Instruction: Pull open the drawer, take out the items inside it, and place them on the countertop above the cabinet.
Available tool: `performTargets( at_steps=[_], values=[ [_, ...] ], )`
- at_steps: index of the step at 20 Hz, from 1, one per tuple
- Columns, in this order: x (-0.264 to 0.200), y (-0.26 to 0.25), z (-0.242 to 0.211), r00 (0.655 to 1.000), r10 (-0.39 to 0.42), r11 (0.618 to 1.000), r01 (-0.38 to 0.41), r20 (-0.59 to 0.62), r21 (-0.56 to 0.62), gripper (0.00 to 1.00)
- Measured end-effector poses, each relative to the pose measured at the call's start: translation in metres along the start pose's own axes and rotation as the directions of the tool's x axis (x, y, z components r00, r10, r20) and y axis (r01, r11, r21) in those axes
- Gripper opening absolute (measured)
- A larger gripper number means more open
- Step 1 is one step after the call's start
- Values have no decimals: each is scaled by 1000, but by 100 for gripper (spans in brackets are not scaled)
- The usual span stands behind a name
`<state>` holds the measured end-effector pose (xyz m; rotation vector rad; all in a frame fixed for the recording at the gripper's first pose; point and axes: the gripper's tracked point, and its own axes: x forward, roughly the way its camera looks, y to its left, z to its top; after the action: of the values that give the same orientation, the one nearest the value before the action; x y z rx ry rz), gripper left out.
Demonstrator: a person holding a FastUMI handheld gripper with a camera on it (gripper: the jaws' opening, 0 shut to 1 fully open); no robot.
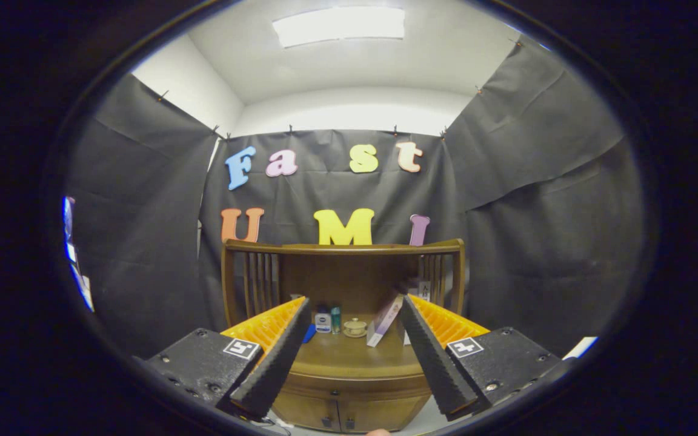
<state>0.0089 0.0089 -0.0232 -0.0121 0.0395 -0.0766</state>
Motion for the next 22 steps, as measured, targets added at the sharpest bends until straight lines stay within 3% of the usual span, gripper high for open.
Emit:
performTargets(
  at_steps=[7,14,22],
  values=[
    [11,-3,-24,1000,30,999,-30,-2,33,97],
    [39,20,-118,990,62,998,-58,-126,30,97],
    [87,37,-201,992,65,997,-58,-112,58,94]
  ],
)
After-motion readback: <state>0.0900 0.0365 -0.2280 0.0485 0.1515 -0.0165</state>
